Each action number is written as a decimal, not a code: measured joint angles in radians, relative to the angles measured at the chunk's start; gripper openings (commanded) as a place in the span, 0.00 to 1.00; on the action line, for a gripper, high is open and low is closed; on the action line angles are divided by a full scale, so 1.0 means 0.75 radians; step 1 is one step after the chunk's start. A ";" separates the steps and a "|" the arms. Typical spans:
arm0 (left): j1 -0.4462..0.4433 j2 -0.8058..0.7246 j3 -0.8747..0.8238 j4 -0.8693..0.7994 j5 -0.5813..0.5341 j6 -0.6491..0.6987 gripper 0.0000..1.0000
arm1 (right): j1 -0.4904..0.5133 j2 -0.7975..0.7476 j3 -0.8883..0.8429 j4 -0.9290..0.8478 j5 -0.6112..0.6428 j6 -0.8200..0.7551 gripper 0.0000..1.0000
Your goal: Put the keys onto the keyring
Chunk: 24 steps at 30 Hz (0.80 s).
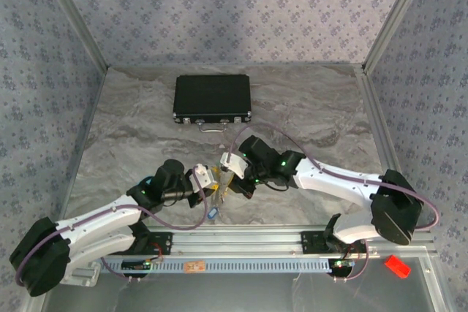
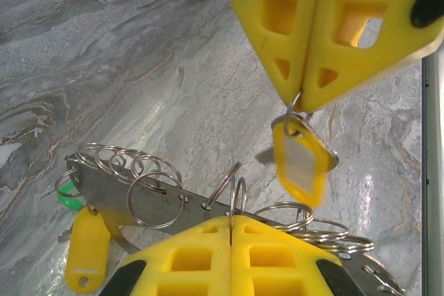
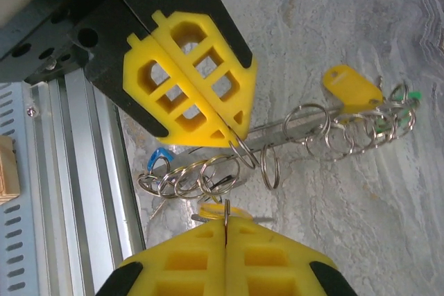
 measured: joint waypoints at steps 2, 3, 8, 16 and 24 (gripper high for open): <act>0.000 0.000 0.000 0.001 0.000 -0.007 0.00 | 0.002 0.007 0.000 0.016 -0.004 0.001 0.00; 0.000 0.000 0.000 0.003 0.000 -0.009 0.00 | 0.004 0.012 0.001 0.025 -0.006 0.001 0.00; 0.000 0.003 0.000 0.011 0.004 -0.010 0.00 | 0.007 0.043 0.001 0.067 -0.007 0.007 0.00; 0.000 0.009 0.000 0.036 0.004 -0.010 0.00 | 0.013 0.069 0.000 0.139 -0.007 0.042 0.00; 0.000 0.009 0.000 0.038 0.012 -0.020 0.00 | 0.019 0.078 -0.001 0.170 -0.002 0.052 0.00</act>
